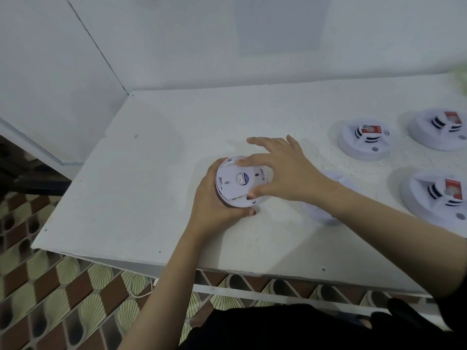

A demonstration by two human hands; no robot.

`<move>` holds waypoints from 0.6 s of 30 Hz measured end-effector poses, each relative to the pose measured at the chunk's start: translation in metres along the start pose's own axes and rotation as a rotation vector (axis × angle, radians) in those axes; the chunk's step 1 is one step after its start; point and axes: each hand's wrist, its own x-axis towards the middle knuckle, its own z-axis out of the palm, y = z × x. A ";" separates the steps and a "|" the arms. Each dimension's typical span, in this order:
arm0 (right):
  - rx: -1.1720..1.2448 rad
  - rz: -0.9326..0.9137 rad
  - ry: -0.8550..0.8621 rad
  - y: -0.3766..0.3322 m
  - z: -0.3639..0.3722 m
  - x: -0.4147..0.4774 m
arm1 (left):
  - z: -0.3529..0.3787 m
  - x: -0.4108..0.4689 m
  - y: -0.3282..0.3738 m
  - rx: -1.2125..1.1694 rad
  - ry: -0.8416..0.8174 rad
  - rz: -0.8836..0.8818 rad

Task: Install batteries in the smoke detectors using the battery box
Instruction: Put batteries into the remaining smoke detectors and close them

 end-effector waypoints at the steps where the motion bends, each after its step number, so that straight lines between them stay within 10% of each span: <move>1: 0.006 0.006 -0.006 0.001 0.000 -0.001 | 0.000 0.000 0.001 -0.006 0.002 0.007; 18: 0.020 0.027 -0.049 -0.001 0.001 -0.001 | 0.001 0.000 0.007 -0.016 0.015 0.024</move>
